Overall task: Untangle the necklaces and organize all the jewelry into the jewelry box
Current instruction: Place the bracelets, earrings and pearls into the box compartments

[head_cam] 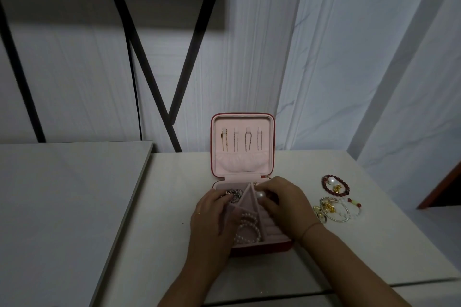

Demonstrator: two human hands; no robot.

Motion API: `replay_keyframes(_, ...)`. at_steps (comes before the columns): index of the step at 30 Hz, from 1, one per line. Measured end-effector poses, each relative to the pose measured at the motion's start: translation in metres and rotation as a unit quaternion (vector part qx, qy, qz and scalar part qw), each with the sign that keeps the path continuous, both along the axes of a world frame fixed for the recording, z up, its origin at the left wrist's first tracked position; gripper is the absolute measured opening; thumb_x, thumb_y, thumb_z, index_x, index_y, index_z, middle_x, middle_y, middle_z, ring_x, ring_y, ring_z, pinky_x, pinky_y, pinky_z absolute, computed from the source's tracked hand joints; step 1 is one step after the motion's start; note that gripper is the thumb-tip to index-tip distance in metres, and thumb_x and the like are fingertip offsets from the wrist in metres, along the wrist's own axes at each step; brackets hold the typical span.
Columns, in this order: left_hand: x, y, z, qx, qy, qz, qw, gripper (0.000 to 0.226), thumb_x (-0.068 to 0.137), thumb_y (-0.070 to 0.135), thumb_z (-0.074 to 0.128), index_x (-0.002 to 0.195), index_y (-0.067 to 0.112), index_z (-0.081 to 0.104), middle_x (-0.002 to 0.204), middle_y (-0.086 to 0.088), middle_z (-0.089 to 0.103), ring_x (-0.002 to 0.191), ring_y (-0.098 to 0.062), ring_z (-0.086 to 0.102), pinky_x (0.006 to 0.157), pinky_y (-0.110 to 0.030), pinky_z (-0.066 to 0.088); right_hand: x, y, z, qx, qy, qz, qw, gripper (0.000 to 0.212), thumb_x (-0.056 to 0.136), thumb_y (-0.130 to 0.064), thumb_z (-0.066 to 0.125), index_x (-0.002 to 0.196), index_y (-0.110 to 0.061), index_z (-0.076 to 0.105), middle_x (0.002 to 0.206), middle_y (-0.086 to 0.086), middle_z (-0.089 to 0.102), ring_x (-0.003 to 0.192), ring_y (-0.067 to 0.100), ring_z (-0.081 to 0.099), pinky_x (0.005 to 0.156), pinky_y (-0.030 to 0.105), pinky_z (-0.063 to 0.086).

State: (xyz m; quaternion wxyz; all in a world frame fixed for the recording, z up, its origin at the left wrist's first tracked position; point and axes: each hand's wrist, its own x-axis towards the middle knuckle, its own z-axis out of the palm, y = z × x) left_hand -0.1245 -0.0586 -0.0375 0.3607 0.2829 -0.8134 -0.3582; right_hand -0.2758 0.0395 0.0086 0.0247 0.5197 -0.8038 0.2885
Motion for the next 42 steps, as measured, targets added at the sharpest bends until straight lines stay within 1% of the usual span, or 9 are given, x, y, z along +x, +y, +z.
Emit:
replay_keyframes(3,0.000,0.001,0.000,0.010,0.002,0.001,1.000,0.092,0.075,0.086,0.018,0.123,0.020,0.059,0.134,0.004,0.053,0.121,-0.003,0.038,0.109,-0.026,0.026,0.002,-0.001,-0.001,-0.011,0.005,-0.020,1.000,0.019,0.092,-0.022,0.058,0.108,-0.022,0.070,0.097,-0.002,0.064,0.085,0.006,0.048,0.077,0.014,0.038)
replay_keyframes(13,0.001,-0.001,-0.001,0.002,-0.002,-0.007,1.000,0.092,0.075,0.087,0.017,0.123,0.021,0.060,0.132,0.009,0.050,0.122,-0.003,0.037,0.107,-0.026,0.026,0.002,0.000,-0.001,0.026,0.026,-0.016,0.999,0.026,0.097,-0.026,0.051,0.118,-0.020,0.065,0.105,0.001,0.056,0.092,0.007,0.046,0.077,0.010,0.033)
replay_keyframes(17,0.000,-0.005,-0.006,-0.011,-0.023,-0.008,1.000,0.078,0.079,0.080,0.022,0.124,0.028,0.058,0.133,0.016,0.045,0.123,0.001,0.034,0.104,-0.024,0.024,-0.017,0.018,0.007,-0.095,-0.026,-0.067,0.993,0.016,0.088,-0.014,0.065,0.103,-0.016,0.070,0.091,-0.006,0.057,0.079,0.000,0.050,0.075,0.008,0.038)
replay_keyframes(19,0.000,-0.005,-0.005,-0.015,-0.022,-0.009,1.000,0.067,0.081,0.075,0.025,0.123,0.032,0.056,0.130,0.020,0.043,0.121,0.005,0.033,0.102,-0.022,0.024,-0.044,0.034,0.005,-0.141,-0.021,-0.166,0.976,0.014,0.083,-0.008,0.070,0.096,-0.011,0.072,0.087,-0.002,0.060,0.080,0.013,0.056,0.079,0.023,0.046)
replay_keyframes(23,0.001,0.000,0.001,-0.017,-0.007,-0.011,1.000,0.060,0.079,0.082,0.019,0.115,0.044,0.048,0.126,0.025,0.041,0.120,0.005,0.033,0.102,-0.024,0.025,-0.099,0.062,-0.008,-0.023,-0.024,-0.322,0.946,0.019,0.082,-0.024,0.071,0.100,-0.016,0.072,0.103,0.007,0.063,0.103,0.032,0.052,0.088,0.039,0.040)
replay_keyframes(27,0.001,0.000,0.003,-0.019,-0.007,-0.013,1.000,0.053,0.080,0.080,0.020,0.114,0.048,0.045,0.128,0.025,0.041,0.121,0.006,0.031,0.103,-0.026,0.024,-0.124,0.071,-0.016,0.056,-0.040,-0.336,0.939,0.023,0.088,-0.036,0.062,0.106,-0.024,0.071,0.110,0.006,0.063,0.109,0.032,0.050,0.089,0.039,0.039)
replay_keyframes(33,0.002,0.002,0.005,-0.011,-0.008,-0.015,1.000,0.044,0.083,0.067,0.030,0.115,0.045,0.049,0.128,0.023,0.044,0.122,0.005,0.033,0.105,-0.028,0.027,-0.130,0.065,-0.019,0.054,-0.034,-0.313,0.947,0.015,0.089,-0.032,0.061,0.097,-0.026,0.073,0.097,0.003,0.070,0.098,0.028,0.059,0.088,0.041,0.045)
replay_keyframes(39,0.002,0.001,0.002,-0.004,-0.021,-0.003,1.000,0.063,0.081,0.072,0.027,0.123,0.034,0.055,0.131,0.023,0.041,0.123,0.006,0.031,0.106,-0.026,0.024,-0.131,0.063,-0.016,0.068,-0.028,-0.311,0.948,0.008,0.091,-0.028,0.061,0.087,-0.024,0.067,0.096,0.003,0.066,0.098,0.027,0.057,0.088,0.038,0.037)
replay_keyframes(42,0.002,0.000,0.000,0.001,-0.030,-0.007,1.000,0.066,0.080,0.075,0.024,0.123,0.034,0.054,0.132,0.023,0.040,0.123,0.006,0.030,0.107,-0.026,0.025,-0.122,0.064,-0.004,0.027,-0.026,-0.305,0.952,0.007,0.091,-0.025,0.061,0.086,-0.021,0.063,0.083,0.000,0.064,0.090,0.026,0.059,0.088,0.036,0.034)
